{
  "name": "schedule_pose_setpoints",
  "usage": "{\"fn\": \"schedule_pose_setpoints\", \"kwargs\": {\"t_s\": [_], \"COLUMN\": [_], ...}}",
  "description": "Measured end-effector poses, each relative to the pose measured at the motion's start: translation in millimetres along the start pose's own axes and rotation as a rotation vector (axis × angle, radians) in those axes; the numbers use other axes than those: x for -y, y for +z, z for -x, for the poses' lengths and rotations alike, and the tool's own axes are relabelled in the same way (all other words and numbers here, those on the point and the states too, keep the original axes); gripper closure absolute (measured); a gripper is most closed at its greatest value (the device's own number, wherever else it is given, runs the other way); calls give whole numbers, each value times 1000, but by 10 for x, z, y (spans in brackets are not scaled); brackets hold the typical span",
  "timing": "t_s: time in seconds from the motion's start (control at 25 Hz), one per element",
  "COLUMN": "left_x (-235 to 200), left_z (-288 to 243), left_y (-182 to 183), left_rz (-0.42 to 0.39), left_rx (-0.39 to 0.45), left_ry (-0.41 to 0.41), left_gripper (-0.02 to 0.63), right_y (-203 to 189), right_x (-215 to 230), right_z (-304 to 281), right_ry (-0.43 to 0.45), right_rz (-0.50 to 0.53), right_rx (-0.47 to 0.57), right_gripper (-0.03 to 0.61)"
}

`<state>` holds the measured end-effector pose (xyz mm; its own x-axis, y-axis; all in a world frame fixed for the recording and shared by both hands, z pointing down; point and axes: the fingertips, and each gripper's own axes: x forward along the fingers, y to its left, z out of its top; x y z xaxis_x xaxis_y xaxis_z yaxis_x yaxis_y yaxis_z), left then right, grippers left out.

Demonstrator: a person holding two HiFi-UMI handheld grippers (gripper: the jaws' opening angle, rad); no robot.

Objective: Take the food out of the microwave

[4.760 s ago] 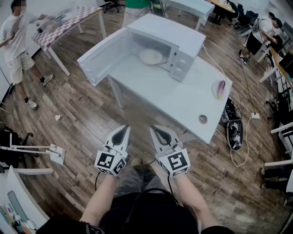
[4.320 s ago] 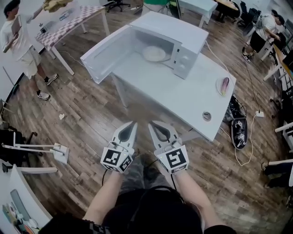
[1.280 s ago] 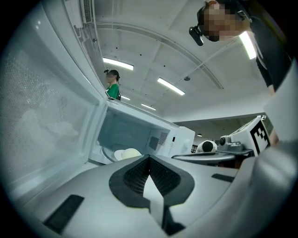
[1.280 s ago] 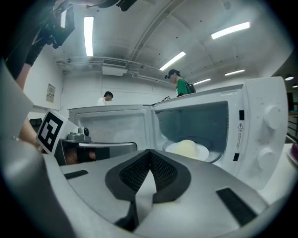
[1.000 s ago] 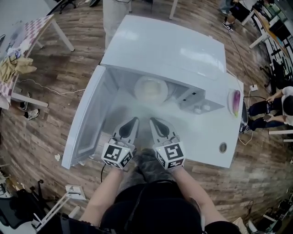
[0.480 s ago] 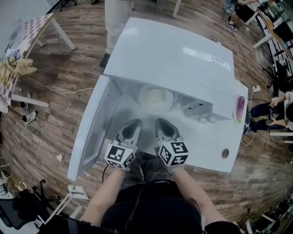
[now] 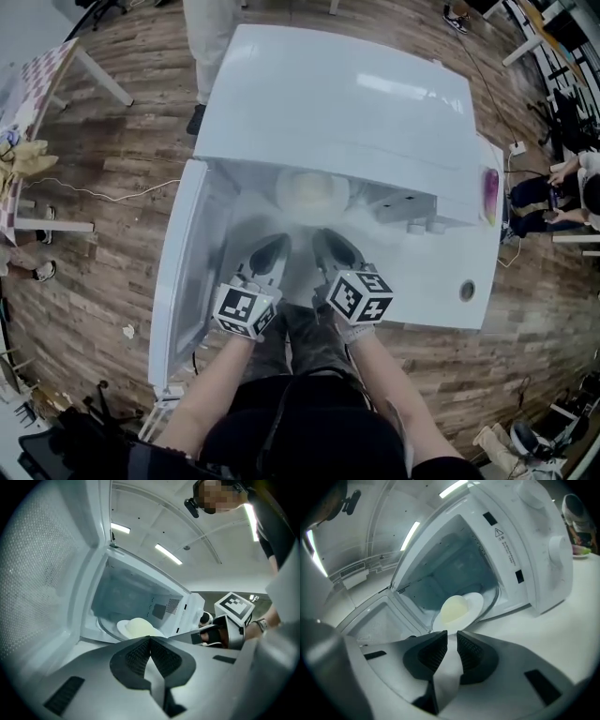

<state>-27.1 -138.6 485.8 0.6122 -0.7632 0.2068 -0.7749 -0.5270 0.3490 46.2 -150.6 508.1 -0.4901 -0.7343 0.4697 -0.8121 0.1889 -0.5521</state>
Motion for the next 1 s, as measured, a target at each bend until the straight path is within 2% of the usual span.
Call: {"fn": "schedule_pose_setpoints", "kwargs": {"t_s": [0.16, 0.36, 0.44, 0.6, 0.88, 1.0], "left_x": [5, 29, 44, 35, -8, -12], "left_z": [-20, -21, -8, 11, 47, 61], "left_y": [-54, -74, -78, -84, -115, -130], "left_rz": [18, 22, 23, 28, 34, 35], "left_rx": [-12, -21, -22, -20, -24, -25], "left_ry": [-11, -21, -22, -21, -12, -9], "left_gripper": [604, 604, 604, 604, 604, 604], "right_y": [16, 82, 101, 97, 94, 84], "right_x": [51, 129, 154, 204, 203, 226], "right_z": [-35, -80, -83, -127, -246, -264], "right_ry": [16, 50, 55, 29, 37, 33], "right_rz": [-133, -394, -469, -537, -709, -771], "right_rx": [26, 67, 79, 77, 79, 78], "right_gripper": [485, 463, 456, 456, 457, 489]}}
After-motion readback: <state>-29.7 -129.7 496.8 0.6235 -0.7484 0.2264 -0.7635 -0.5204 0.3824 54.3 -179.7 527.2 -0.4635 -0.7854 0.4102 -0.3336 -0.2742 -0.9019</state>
